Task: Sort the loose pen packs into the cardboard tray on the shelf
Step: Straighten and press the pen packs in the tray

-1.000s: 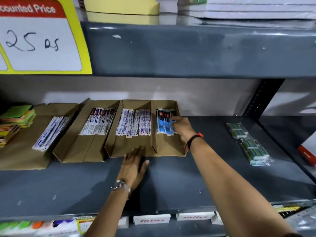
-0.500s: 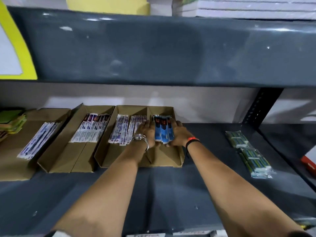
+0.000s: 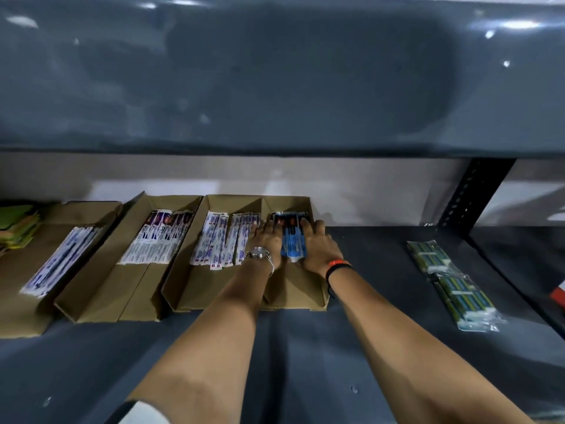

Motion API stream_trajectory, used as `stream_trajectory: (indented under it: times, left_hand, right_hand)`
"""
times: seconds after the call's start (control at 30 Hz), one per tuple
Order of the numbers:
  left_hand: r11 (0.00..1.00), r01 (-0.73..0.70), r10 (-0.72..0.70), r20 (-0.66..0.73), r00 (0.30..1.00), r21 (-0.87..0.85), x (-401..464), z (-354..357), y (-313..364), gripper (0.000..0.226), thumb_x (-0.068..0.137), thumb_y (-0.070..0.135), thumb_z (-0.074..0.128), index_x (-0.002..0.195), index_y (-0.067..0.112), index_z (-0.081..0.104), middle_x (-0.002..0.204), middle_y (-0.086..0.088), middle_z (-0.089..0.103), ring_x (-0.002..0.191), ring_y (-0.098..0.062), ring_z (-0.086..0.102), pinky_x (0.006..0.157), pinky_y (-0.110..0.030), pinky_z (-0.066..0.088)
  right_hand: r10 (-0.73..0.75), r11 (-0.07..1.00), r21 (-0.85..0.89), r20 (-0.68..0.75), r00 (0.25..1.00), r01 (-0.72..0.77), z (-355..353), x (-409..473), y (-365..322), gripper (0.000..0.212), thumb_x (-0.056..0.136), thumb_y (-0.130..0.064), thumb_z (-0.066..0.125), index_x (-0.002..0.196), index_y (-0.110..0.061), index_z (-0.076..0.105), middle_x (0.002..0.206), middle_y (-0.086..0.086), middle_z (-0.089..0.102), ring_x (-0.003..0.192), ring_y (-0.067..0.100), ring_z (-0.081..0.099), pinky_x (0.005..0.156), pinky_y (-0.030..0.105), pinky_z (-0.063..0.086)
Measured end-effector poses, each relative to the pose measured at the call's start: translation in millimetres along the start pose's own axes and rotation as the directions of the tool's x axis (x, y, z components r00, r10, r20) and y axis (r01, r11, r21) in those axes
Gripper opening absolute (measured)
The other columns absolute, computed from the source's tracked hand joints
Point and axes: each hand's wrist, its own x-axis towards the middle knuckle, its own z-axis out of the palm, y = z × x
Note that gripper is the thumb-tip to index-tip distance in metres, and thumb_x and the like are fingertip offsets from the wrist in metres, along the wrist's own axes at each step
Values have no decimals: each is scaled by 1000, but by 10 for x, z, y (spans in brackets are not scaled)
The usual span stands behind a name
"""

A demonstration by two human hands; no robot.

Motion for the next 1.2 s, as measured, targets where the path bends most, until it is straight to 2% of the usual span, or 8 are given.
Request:
stream_trajectory:
  times: [0.2,0.3,0.47,0.57,0.73,0.83,1.03,1.2]
  left_hand:
    - [994,-77,77,3,997,-72,-70,-105,-46,81,84,32,57,141,8,5,154,-14,8,142,-29,5,118,-41,2]
    - [985,-149,148,-18,989,-85,-149,-329,-248,71,87,35,50,141,9,12,153,-13,15,141,-28,11,118,-41,7]
    - [999,-50,50,-16,999,17,-446,-470,-1007,59,89,33,48,139,16,22,151,-9,25,139,-26,21,116,-42,12]
    - [997,-43,40,44,998,71,-599,-353,-1276,67,83,36,56,139,16,24,147,-12,34,136,-28,27,116,-41,12]
    - [948,-134,104,117,988,288,-529,-189,-1316,82,83,49,50,141,7,10,154,-14,9,143,-27,1,117,-39,-5]
    - [929,-157,111,152,982,336,-466,-129,-1281,65,86,36,49,138,5,24,152,-13,20,142,-28,8,119,-40,-3]
    - [936,-145,99,154,983,321,-480,-96,-1324,43,87,25,50,125,5,46,151,-14,23,143,-26,7,119,-44,-5]
    - [938,-127,71,181,981,321,-427,-116,-1325,41,86,7,45,127,3,43,154,-14,13,143,-27,0,119,-44,-6]
  right_hand:
    - [33,999,-43,71,997,-30,-47,-17,-1,90,83,-30,63,150,-15,5,149,19,20,129,41,37,108,50,35]
    - [78,993,-97,71,994,-71,-185,-50,-16,78,89,-17,53,151,-16,5,152,17,20,135,40,31,111,53,29]
    - [-64,988,-143,-90,994,51,-295,-93,-436,44,89,-2,43,132,-8,46,136,16,49,127,35,45,107,48,37]
    - [-209,965,-169,-41,977,200,-165,-87,-795,32,93,-16,46,119,-4,59,125,19,62,119,33,56,102,42,45]
    - [-291,928,-232,38,956,292,152,-8,-1086,28,92,-12,50,115,-5,62,121,17,66,114,30,60,103,40,45]
    - [-306,904,-288,82,949,316,300,45,-1140,27,93,-13,48,114,-5,62,120,16,66,115,30,59,108,42,37]
    - [-294,854,-393,175,940,341,428,117,-1141,32,95,-12,39,119,-9,58,124,13,64,120,27,55,117,47,20]
    - [-271,853,-411,175,946,321,454,105,-1146,38,94,-11,37,129,-15,52,129,12,60,123,26,52,117,47,22]
